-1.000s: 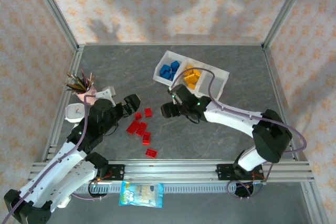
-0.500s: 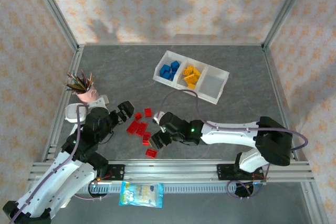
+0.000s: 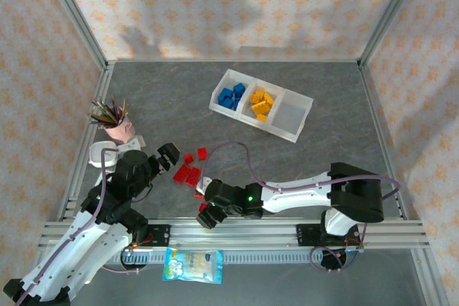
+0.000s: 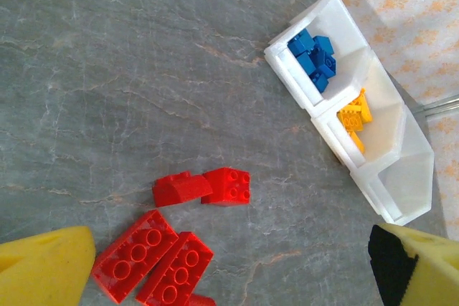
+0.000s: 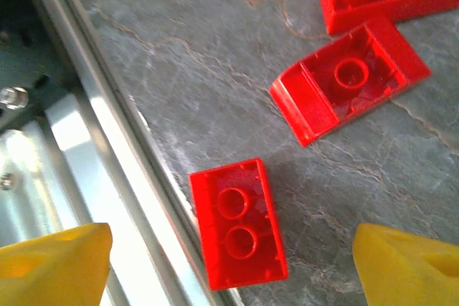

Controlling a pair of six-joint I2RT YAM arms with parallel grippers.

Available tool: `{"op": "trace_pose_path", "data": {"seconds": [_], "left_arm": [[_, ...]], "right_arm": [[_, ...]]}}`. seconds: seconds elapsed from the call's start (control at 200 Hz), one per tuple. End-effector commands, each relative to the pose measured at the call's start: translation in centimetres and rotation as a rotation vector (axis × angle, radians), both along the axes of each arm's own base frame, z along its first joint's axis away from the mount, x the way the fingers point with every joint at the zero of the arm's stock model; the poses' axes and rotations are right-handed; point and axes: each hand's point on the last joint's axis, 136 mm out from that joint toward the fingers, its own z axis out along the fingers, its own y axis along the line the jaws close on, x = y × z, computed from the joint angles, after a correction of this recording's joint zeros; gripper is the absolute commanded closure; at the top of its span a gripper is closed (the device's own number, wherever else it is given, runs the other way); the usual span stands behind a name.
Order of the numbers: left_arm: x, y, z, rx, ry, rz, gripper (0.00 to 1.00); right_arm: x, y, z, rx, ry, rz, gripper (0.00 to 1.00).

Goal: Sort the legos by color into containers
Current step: Pick up the lego from the bottom-center of the table.

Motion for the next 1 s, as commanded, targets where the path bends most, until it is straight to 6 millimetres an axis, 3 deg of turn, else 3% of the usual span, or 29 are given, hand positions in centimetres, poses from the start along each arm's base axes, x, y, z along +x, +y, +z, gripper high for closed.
{"op": "trace_pose_path", "data": {"seconds": [0.0,0.15,0.335,0.581,0.756,0.936,0.996], "left_arm": [[-0.6,0.8,0.3,0.002,0.013,0.031,0.01],[-0.6,0.9,0.4,0.004,0.011,0.034,0.01],[-0.3,0.7,0.5,0.007,0.010,0.026,0.01],[0.0,0.3,0.7,0.006,0.003,0.015,0.01],[0.1,0.2,0.5,0.007,0.007,0.009,0.01],[0.2,0.0,0.8,0.005,0.003,0.003,0.01],[0.4,-0.1,1.0,0.001,-0.004,-0.005,0.01]], "right_arm": [[0.9,0.5,-0.1,-0.009,-0.055,-0.025,0.14],[1.3,0.2,-1.9,-0.079,-0.069,-0.031,0.14],[2.1,0.4,-2.7,-0.111,-0.096,-0.067,0.18],[3.6,-0.3,-3.8,-0.162,-0.118,-0.134,0.40],[3.5,0.0,-4.1,-0.166,-0.111,-0.121,0.55],[4.2,-0.2,-3.5,-0.159,-0.114,-0.171,0.75],[4.7,-0.5,-2.8,-0.138,-0.108,-0.199,0.77]]}}
